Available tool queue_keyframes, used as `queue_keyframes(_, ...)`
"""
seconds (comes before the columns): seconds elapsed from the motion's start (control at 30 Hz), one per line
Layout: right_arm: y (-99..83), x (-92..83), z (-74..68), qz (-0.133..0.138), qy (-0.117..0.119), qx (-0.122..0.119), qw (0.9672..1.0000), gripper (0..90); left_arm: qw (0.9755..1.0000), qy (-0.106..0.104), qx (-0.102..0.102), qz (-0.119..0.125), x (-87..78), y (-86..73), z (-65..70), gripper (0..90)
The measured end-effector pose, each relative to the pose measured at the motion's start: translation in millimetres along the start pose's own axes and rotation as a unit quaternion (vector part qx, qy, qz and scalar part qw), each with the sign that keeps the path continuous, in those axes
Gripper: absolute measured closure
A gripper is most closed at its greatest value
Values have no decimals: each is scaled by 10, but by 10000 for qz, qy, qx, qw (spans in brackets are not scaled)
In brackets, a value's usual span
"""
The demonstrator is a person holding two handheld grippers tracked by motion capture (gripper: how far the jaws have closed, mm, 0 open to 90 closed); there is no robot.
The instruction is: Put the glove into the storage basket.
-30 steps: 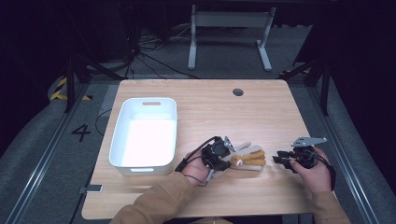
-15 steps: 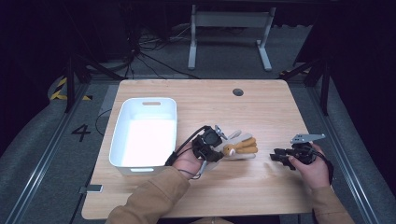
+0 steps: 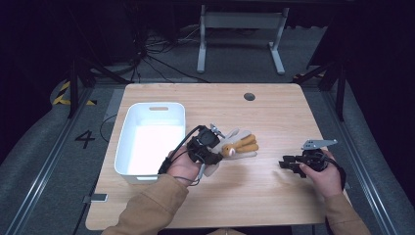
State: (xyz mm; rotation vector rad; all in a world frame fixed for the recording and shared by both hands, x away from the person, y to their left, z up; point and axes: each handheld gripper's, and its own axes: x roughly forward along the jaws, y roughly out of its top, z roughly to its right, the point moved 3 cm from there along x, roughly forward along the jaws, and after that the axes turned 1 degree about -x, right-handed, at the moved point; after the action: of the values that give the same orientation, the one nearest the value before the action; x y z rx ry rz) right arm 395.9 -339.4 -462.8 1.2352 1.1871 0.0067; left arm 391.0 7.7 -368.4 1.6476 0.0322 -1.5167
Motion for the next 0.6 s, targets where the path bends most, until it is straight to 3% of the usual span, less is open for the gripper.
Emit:
queue_keyframes(0.37, -5, 51, -112, -101, 28, -75, 9999, 633, 9988, 343, -321, 157, -408, -92, -215, 721)
queue_keyframes(0.6, -3, 59, -67, -66, 59, -43, 10000, 629, 9964, 518, -596, 300, -628, -134, -390, 720)
